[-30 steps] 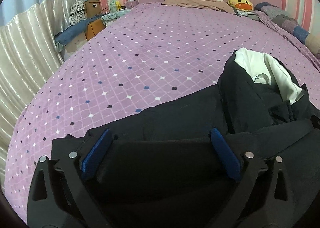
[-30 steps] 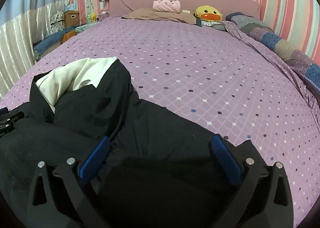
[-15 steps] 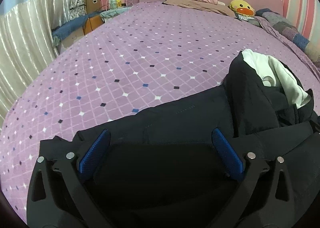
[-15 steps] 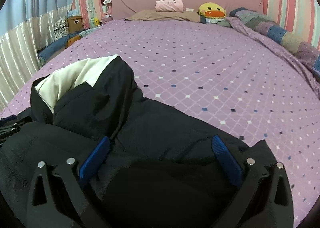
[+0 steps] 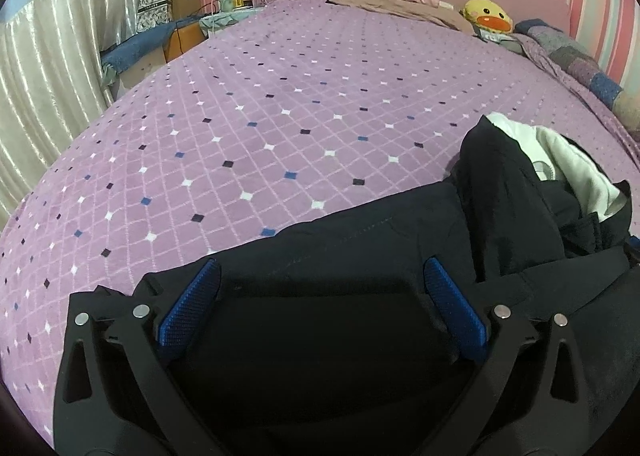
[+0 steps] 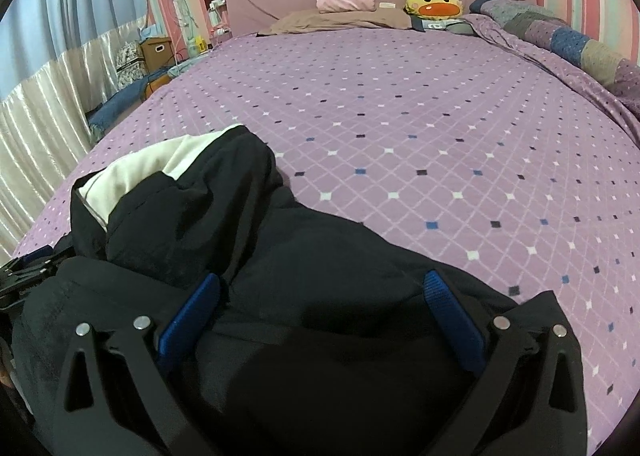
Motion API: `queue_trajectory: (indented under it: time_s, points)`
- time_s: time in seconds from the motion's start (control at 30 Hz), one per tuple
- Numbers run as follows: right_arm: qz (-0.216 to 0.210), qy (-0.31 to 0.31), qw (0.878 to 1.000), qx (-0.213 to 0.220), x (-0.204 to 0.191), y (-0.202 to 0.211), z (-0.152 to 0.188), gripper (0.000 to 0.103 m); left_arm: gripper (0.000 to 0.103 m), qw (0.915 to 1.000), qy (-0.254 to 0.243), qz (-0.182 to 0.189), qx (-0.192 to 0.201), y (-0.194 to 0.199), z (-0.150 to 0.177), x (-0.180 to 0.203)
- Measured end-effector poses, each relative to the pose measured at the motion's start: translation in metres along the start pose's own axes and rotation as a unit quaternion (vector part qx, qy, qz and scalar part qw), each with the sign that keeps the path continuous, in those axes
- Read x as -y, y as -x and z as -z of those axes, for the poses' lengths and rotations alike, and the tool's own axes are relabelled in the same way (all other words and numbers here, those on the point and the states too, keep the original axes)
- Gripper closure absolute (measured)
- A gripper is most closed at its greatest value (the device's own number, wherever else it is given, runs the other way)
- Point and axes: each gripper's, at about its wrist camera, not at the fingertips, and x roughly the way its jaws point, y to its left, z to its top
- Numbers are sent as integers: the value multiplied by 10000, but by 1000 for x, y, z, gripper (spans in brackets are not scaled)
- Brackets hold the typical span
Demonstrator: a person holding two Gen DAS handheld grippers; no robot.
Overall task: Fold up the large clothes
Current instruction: 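Press the folded jacket flat with both tools, then lift them away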
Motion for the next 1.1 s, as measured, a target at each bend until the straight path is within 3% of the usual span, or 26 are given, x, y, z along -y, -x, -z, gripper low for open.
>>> queue_trajectory:
  time_s: [0.3,0.6,0.8,0.93,1.0,1.1]
  points:
    - [49,-20,9996,263,0,9,3,2,3,9998,9,-183,118,6,1,0]
    - [-297,-222,9954,886,9,27,7,2,3,9995,39,-226,226,11,3,0]
    - [539,297,9981,50,-15,25,2,2,3,9978,-276,-562,-221,23,3,13]
    - [220,228,9976,618,-16,107,31,2,3,9997,-107,-196,49,96,19,11]
    - [26,90,9977,664,-12,144,58,2,3,9998,-22,12,205,139,38,8]
    - [87,-108,9981,604,-7,192,99,2,3,9992,72,245,300,199,74,5]
